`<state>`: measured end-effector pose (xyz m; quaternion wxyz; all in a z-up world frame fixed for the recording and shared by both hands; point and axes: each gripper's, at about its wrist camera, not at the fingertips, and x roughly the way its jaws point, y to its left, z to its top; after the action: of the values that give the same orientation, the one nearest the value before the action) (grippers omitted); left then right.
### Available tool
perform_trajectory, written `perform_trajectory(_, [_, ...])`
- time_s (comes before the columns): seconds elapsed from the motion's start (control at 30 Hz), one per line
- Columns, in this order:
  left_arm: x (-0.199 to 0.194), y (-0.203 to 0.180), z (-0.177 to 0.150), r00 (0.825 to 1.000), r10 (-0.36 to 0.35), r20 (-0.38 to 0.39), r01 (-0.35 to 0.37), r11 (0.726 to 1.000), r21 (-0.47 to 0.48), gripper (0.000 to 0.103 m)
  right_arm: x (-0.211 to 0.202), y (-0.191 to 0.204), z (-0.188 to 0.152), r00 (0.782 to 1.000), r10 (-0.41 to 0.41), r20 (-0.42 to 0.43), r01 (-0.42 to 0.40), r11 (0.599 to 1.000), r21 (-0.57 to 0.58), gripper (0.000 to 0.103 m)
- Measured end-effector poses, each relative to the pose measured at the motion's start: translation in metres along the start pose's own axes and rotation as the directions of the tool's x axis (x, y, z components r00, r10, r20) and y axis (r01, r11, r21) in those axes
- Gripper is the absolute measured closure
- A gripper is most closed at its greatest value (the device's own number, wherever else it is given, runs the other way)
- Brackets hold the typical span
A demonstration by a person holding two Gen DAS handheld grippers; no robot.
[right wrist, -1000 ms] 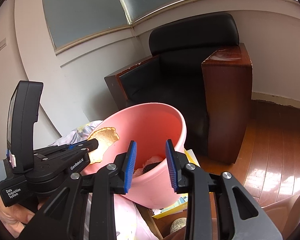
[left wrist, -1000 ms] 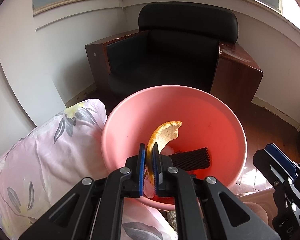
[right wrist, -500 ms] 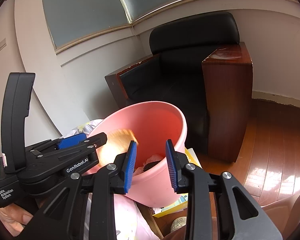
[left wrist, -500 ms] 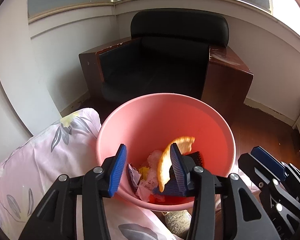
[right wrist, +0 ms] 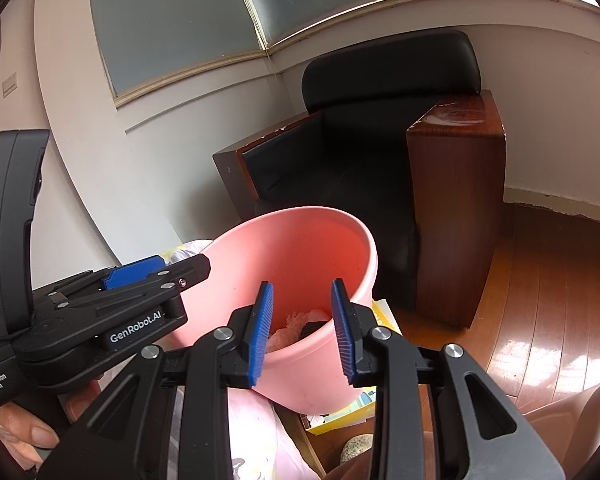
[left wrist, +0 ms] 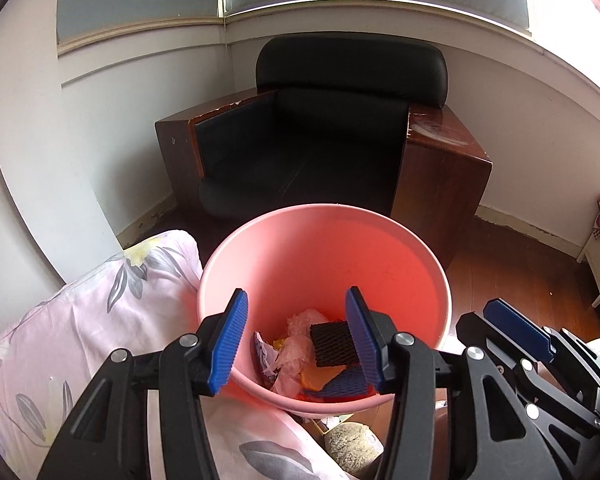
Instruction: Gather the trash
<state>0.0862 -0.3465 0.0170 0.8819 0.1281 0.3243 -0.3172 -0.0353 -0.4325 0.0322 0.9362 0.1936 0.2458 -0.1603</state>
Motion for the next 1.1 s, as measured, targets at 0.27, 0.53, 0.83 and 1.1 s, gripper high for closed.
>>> perform_trajectory(0.27, [-0.017,0.007,-0.004,1.0,-0.005,0.009,0.006,1.0,-0.023,0.053,-0.007,0.007,0.0,1.0,0.003,0.001,-0.003,1.0,-0.016,0.072])
perform_trajectory(0.53, [-0.035,0.017,-0.012,1.0,0.01,0.018,-0.009,0.998,-0.058,0.053,-0.015,0.016,-0.001,1.0,0.004,0.0,-0.004,0.999,-0.04,0.072])
perform_trajectory(0.83, [-0.061,0.029,-0.024,0.999,0.017,0.038,-0.013,0.996,-0.087,0.053,-0.025,0.028,-0.001,1.0,0.004,0.005,-0.004,0.998,-0.07,0.072])
perform_trajectory(1.1, [-0.08,0.034,-0.035,0.999,0.023,0.049,-0.019,0.996,-0.092,0.053,-0.035,0.035,-0.003,1.0,0.0,0.004,0.001,0.996,-0.085,0.072])
